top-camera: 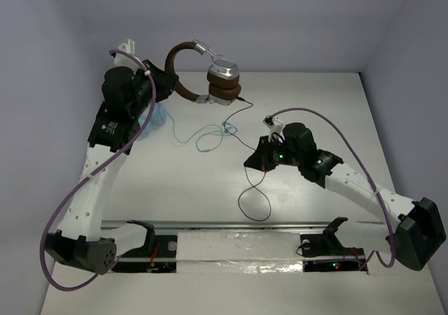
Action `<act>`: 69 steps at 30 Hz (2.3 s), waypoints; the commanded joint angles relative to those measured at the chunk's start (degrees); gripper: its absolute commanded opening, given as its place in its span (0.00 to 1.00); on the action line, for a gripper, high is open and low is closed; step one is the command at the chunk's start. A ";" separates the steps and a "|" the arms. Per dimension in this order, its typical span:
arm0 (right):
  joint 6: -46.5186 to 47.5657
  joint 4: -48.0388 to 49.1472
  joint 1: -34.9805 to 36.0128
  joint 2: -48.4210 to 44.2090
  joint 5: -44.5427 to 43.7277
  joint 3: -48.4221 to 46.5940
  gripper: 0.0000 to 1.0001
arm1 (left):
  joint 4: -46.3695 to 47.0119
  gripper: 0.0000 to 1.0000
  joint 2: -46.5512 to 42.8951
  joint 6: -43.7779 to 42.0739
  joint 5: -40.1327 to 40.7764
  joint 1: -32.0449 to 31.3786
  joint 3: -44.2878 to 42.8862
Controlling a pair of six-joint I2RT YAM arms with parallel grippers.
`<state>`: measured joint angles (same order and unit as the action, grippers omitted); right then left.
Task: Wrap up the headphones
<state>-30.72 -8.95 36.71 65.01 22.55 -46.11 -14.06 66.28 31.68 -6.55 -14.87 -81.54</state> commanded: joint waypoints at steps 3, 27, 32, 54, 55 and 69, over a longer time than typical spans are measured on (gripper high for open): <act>-1.27 7.45 2.84 3.71 -13.10 -3.90 0.00 | 10.89 0.00 -0.45 12.69 -5.68 0.90 7.34; -1.36 10.35 23.32 22.97 -24.11 -22.10 0.00 | 26.81 0.00 -5.37 30.90 15.95 -10.44 34.95; 2.31 14.92 23.32 18.41 -21.58 -19.29 0.00 | 22.24 0.00 -6.52 25.28 15.78 -10.44 32.32; 7.69 14.68 12.62 18.47 -15.96 -33.42 0.00 | 18.46 0.00 -0.01 11.40 -2.32 -7.45 32.14; 7.61 13.97 11.55 19.09 -13.95 -34.13 0.00 | 17.24 0.00 -0.10 10.78 -1.98 -7.45 32.23; -11.89 37.41 -6.46 26.12 19.89 -34.75 0.00 | 11.69 0.00 -5.98 6.03 15.16 -9.65 37.24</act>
<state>-34.76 15.94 33.74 89.91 33.08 -80.34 -4.40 64.77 38.17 3.86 -24.43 -44.18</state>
